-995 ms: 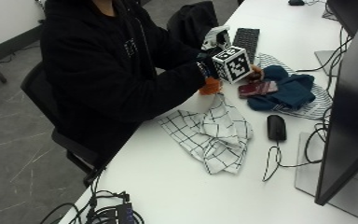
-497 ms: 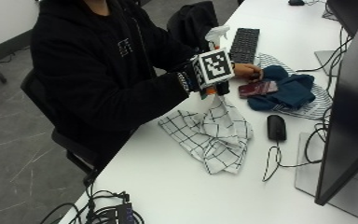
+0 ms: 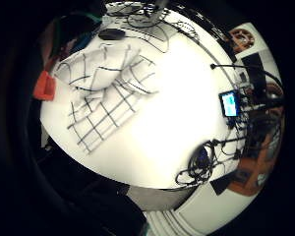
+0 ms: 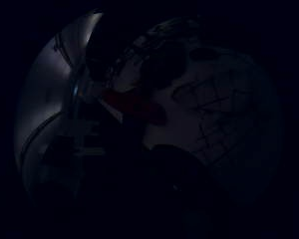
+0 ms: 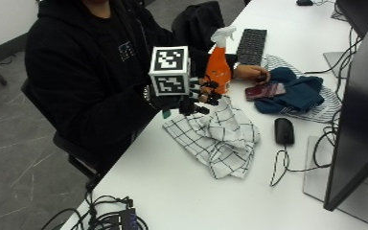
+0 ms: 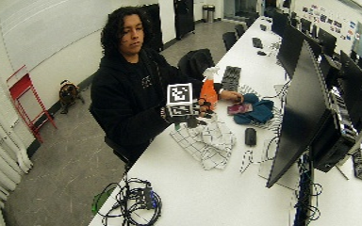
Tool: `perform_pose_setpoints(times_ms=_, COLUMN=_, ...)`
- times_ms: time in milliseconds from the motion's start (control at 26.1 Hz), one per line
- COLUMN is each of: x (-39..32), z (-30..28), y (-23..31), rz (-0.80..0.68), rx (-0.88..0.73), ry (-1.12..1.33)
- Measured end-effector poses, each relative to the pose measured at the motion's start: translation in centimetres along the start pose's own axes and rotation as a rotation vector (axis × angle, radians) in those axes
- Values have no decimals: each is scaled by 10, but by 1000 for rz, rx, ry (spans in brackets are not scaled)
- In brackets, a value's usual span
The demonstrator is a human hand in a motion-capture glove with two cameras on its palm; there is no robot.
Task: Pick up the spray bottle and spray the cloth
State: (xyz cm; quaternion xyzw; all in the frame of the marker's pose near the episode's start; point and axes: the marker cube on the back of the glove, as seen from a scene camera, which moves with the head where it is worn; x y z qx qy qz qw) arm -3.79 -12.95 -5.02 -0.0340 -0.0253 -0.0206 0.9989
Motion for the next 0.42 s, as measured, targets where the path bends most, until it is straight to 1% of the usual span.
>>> perform_pose_setpoints(times_ms=191, x=2, z=-6, y=27, rz=53, rx=38, ry=111)
perform_pose_setpoints(times_ms=421, x=-5, z=-7, y=39, rz=54, rx=40, ry=122)
